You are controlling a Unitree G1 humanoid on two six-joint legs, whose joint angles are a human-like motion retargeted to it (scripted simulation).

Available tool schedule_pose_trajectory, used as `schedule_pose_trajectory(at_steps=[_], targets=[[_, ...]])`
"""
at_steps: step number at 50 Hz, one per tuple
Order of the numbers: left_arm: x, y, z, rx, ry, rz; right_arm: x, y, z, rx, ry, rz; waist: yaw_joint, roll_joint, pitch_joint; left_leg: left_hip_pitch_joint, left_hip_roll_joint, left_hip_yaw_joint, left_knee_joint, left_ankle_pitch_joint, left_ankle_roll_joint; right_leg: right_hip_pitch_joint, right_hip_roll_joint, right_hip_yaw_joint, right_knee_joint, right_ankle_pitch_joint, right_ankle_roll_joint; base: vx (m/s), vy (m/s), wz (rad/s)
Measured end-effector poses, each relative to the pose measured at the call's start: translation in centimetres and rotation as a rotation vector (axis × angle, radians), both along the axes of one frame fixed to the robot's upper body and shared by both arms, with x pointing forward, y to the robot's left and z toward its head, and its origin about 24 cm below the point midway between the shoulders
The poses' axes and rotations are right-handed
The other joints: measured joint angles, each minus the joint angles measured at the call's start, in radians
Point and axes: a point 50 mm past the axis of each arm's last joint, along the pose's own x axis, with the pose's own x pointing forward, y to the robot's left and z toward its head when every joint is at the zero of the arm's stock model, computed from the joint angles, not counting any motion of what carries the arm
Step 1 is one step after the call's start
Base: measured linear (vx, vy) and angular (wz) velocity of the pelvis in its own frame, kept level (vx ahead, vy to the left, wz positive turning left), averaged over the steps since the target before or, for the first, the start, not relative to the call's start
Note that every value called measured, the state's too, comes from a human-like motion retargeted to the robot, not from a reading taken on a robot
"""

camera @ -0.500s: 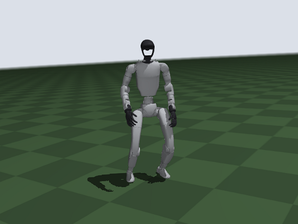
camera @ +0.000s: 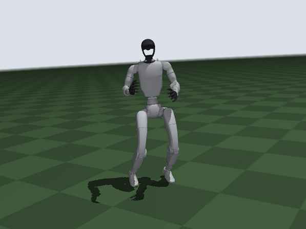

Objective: Run

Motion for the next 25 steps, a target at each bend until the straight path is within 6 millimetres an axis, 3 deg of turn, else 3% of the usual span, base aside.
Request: schedule_pose_trajectory(at_steps=[4, 10, 15, 22, 25], targets=[[-0.3, -0.3, -0.7, 0.012, 0.041, -0.028, 0.3, 1.6, -1.5, -0.058, 0.084, 0.101, 0.008, 0.020, -0.020, -0.007, 0.016, -0.017, -0.097, 0.229, -0.082, -0.001, 0.033, -0.025, -0.099, 0.192, 0.000, -0.08, -0.08, -0.05], [-1.7, 0.3, -3.2, 0.049, 0.155, -0.039, 0.2, 2.7, -4.2, -0.180, 0.207, 0.196, 0.006, 0.019, -0.015, -0.025, 0.009, -0.019, -0.090, 0.267, -0.102, -0.020, 0.038, -0.047, -0.091, 0.200, 0.000, -0.09, -0.01, 0.08], [-3.2, 1.5, -5.6, 0.091, 0.263, -0.033, 0.0, 2.9, -5.9, -0.270, 0.283, 0.244, 0.007, -0.007, -0.005, -0.001, -0.005, 0.003, -0.100, 0.193, -0.065, -0.005, 0.003, -0.068, -0.094, 0.086, -0.017, -0.01, 0.00, 0.03], [-5.7, 3.5, -9.4, 0.172, 0.420, 0.011, -0.5, 1.9, -8.1, -0.373, 0.370, 0.233, 0.021, -0.025, 0.020, 0.020, 0.021, 0.026, -0.027, -0.079, 0.003, 0.007, -0.017, -0.109, -0.032, -0.183, -0.092, 0.00, 0.00, 0.00], [-6.7, 4.2, -11.4, 0.216, 0.505, 0.028, -0.8, 1.3, -9.7, -0.391, 0.431, 0.207, 0.031, -0.022, 0.038, 0.024, 0.039, 0.035, -0.013, -0.143, 0.010, 0.014, -0.014, -0.123, -0.029, -0.233, -0.104, 0.00, 0.00, 0.00]])
